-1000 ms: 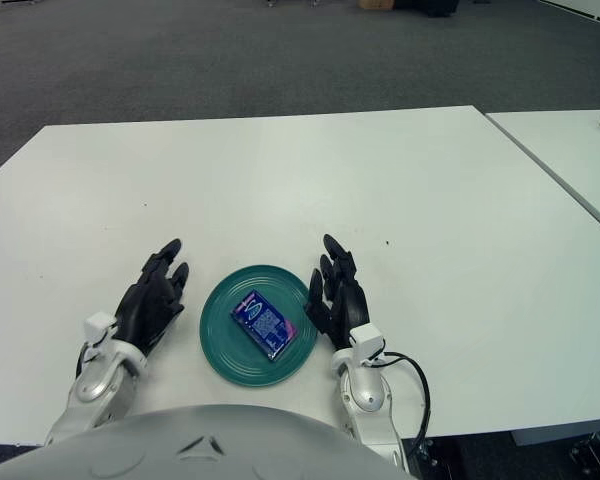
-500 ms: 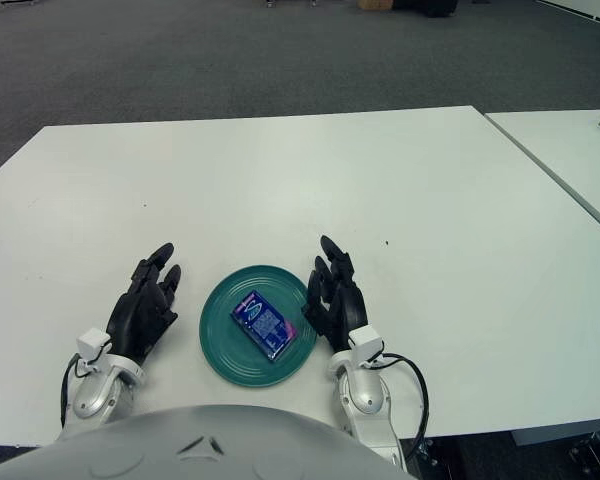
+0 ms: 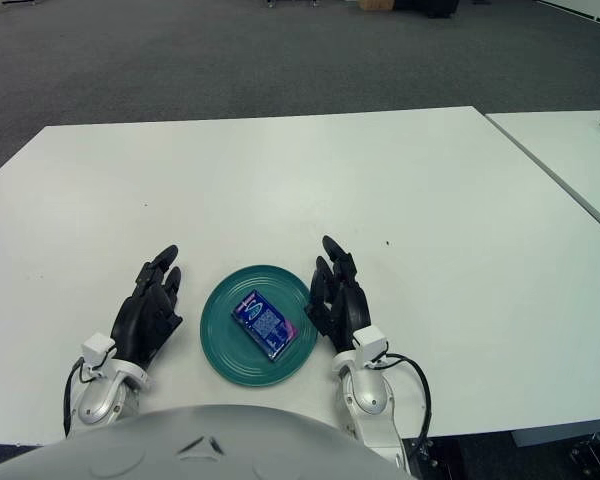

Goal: Put the gum into the plate.

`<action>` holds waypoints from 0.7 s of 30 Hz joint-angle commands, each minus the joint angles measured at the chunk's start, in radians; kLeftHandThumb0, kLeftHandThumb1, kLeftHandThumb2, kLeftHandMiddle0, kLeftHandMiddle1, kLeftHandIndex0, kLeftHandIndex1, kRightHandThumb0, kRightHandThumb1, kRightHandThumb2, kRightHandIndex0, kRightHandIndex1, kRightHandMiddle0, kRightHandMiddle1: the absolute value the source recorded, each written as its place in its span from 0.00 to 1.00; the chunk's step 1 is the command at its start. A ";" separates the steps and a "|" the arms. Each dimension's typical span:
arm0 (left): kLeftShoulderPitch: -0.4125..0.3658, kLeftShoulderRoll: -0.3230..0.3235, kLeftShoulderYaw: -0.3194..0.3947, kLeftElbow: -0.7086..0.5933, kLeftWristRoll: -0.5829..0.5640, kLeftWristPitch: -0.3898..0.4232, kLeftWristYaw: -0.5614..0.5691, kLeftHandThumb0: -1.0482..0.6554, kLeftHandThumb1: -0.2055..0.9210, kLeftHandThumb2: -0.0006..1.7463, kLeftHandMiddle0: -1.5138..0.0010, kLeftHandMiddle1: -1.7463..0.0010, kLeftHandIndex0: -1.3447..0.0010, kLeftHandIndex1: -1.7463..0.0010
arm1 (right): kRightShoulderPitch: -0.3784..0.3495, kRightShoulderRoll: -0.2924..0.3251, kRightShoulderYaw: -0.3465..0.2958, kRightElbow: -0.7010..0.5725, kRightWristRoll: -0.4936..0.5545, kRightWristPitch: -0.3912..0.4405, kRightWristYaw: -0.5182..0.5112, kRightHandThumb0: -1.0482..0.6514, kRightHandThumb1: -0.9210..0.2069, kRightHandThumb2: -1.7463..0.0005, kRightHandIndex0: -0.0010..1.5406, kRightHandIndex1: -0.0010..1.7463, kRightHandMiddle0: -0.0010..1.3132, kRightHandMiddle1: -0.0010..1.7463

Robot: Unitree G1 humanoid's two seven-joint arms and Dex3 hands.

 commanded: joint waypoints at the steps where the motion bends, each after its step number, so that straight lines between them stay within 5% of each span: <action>1: -0.005 -0.001 -0.010 0.056 0.000 0.001 -0.002 0.00 1.00 0.59 0.86 0.98 1.00 0.68 | 0.057 -0.017 -0.007 -0.006 0.009 0.005 0.006 0.11 0.00 0.53 0.13 0.00 0.00 0.27; 21: -0.044 -0.028 -0.025 0.194 0.005 -0.160 0.003 0.00 1.00 0.61 0.85 0.99 1.00 0.70 | 0.062 -0.023 -0.017 -0.013 -0.008 0.019 0.012 0.09 0.00 0.50 0.10 0.00 0.00 0.27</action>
